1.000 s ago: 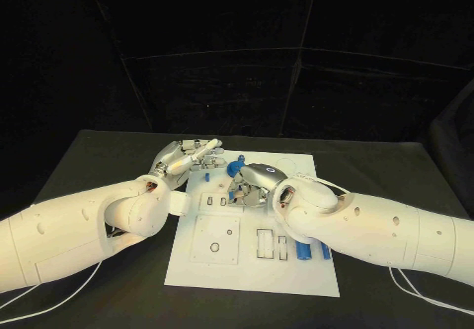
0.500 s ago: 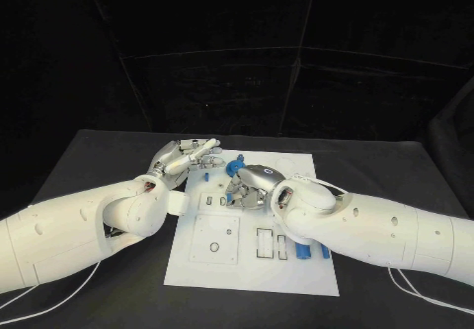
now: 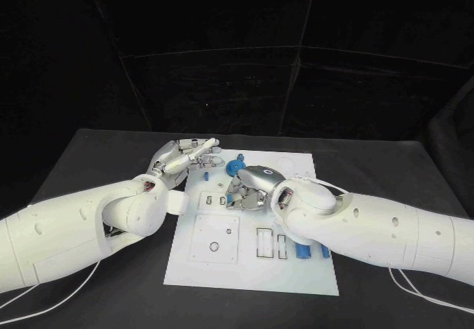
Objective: Assemble the parts on the task board
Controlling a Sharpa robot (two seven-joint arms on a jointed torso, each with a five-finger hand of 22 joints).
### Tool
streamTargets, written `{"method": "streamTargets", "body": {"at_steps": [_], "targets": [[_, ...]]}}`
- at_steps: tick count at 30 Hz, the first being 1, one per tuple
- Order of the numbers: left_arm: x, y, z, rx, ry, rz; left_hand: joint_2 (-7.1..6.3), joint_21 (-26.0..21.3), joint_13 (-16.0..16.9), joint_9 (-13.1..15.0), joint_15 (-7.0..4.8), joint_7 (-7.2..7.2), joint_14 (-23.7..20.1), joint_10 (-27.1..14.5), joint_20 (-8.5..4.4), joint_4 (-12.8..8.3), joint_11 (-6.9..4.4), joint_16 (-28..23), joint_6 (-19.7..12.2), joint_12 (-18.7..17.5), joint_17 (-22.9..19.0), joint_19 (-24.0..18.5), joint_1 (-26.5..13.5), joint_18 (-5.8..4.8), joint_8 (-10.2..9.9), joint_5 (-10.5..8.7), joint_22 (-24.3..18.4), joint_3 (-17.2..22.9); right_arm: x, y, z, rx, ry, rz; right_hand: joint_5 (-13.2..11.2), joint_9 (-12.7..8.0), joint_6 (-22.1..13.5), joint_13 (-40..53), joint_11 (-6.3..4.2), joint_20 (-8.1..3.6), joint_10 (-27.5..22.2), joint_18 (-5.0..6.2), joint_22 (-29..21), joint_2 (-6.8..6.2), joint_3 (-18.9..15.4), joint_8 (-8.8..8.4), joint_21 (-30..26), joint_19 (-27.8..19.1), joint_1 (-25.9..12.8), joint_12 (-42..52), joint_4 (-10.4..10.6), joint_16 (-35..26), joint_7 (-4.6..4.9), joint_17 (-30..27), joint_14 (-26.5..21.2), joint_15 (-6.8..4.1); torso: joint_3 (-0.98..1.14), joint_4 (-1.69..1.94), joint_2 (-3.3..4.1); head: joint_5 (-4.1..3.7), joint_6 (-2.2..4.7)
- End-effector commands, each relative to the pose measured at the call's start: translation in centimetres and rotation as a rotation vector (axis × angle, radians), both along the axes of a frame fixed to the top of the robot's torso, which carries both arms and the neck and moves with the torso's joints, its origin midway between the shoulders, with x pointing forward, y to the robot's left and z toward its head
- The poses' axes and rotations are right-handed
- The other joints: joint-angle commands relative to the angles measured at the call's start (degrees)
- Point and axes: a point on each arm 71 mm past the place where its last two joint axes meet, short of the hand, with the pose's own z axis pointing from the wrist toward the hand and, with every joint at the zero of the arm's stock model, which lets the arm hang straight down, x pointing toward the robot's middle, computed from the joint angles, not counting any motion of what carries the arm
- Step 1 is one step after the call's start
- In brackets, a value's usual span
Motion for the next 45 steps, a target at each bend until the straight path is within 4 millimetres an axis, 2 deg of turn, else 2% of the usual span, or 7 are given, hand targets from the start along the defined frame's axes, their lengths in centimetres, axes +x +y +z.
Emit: {"method": "streamTargets", "body": {"at_steps": [1,25,29,35,38,43,45], "targets": [[0.0,-0.1,0.2,-0.005,-0.013,-0.008,0.12,-0.3,0.0,0.0,-0.09,0.14,0.4,0.3,-0.04,-0.3,0.11,-0.4,0.3,0.1,0.1,0.5,0.5,0.88,0.2,0.12,-0.1,0.1,0.0,-0.3,-0.6,-0.048,0.013,-0.019,0.4,0.0,-0.7,-0.2,0.0,0.05,-0.5,0.0,-0.1,-0.68,-0.1,-0.34,0.0,-0.3,-0.6,-0.4,0.3,-0.4,0.02,1.8,3.5,0.1,-0.03,0.07,0.0,-0.04,-0.02],[0.1,0.1,0.1,0.003,-0.006,-0.007,0.11,-0.2,-0.1,0.0,-0.14,0.09,0.6,0.4,-0.09,-0.4,0.1,-0.4,0.3,0.0,0.2,0.6,0.5,0.89,0.1,0.12,-0.1,0.1,-0.3,-0.3,0.6,0.054,-0.086,-0.058,-2.7,-0.3,-4.8,-4.7,1.12,0.92,-3.9,0.03,-0.2,-4.98,-8.6,-1.31,-0.3,-0.4,-7.7,-5.4,6.7,-0.9,1.01,1.4,3.3,1.04,-0.02,0.07,0.03,-0.04,0.0],[0.1,0.2,0.0,0.042,-0.01,-0.025,-0.11,1.8,0.0,0.0,-1.52,-0.66,5.5,1.6,-1.41,-0.5,-0.72,1.6,1.3,-0.4,1.7,4.4,-0.2,0.98,0.0,0.11,0.6,-0.3,-0.9,-0.6,1.4,0.13,-0.152,-0.025,-1.9,-0.3,-5.9,-5.9,1.48,1.27,-4.9,0.05,-0.2,-6.89,-11.2,-1.09,-0.3,-0.5,-6.3,-6.1,9.9,-1.3,1.37,0.9,3.2,1.37,0.05,0.04,0.02,0.01,-0.12],[0.2,0.7,-0.3,0.148,-0.017,-0.066,-0.81,7.9,0.5,0.2,-4.71,-1.97,18.0,6.1,-4.95,-0.1,-3.01,10.0,3.8,0.3,7.9,13.6,-1.9,0.97,0.4,0.35,3.5,-1.7,-2.1,-2.0,2.6,0.252,-0.203,0.077,-2.1,-0.5,-8.8,-6.2,2.06,1.59,-5.4,0.12,-0.7,-7.42,-12.1,-1.61,-0.5,-0.8,-5.7,-5.9,10.2,-1.9,2.1,0.1,3.0,1.79,0.01,-0.15,-0.41,0.03,0.12],[0.4,1.1,-0.5,0.222,-0.006,-0.08,-1.04,11.0,1.3,0.4,-6.18,-2.95,21.5,9.9,-6.37,0.3,-4.23,14.6,5.4,1.5,11.8,17.1,-2.7,0.86,0.7,0.34,5.0,-2.4,-2.5,-3.1,3.0,0.297,-0.19,0.125,-2.2,-0.4,-9.5,-6.9,2.25,1.83,-6.1,0.36,-1.8,-6.07,-11.6,-1.36,-1.1,-1.5,-4.8,-6.5,10.0,-2.8,2.29,-1.0,2.6,2.0,0.19,-0.21,-0.9,0.26,-0.19],[0.8,1.5,-0.4,0.418,0.014,-0.139,-1.2,18.2,5.3,0.9,-8.06,-4.61,23.0,16.3,-8.64,2.6,-6.23,52.1,6.5,6.3,47.7,21.4,-5.8,0.54,1.1,0.74,9.4,-4.8,-2.6,-5.8,4.1,0.339,-0.106,0.152,-1.0,-0.2,-10.0,-10.0,2.33,2.0,-8.6,0.93,-4.5,-4.08,-10.8,-1.1,-2.6,-3.2,-1.8,-9.7,9.4,-4.4,2.38,-3.1,2.1,2.08,0.5,-0.33,-1.96,0.56,-0.98],[0.9,1.6,-0.5,0.537,0.06,-0.19,-0.99,19.9,7.2,1.2,-8.13,-4.79,23.2,16.7,-8.88,4.4,-6.38,58.8,6.6,8.6,54.9,21.0,-7.9,0.45,1.8,0.41,10.6,-5.9,-2.3,-7.6,4.9,0.352,-0.046,0.137,-0.8,-0.2,-9.8,-11.8,2.24,1.95,-9.7,1.29,-6.3,-3.28,-10.7,-0.84,-3.7,-4.3,-0.8,-11.5,9.2,-5.9,2.25,-5.0,1.6,2.0,0.67,-0.48,-2.45,0.71,-1.18]]}}
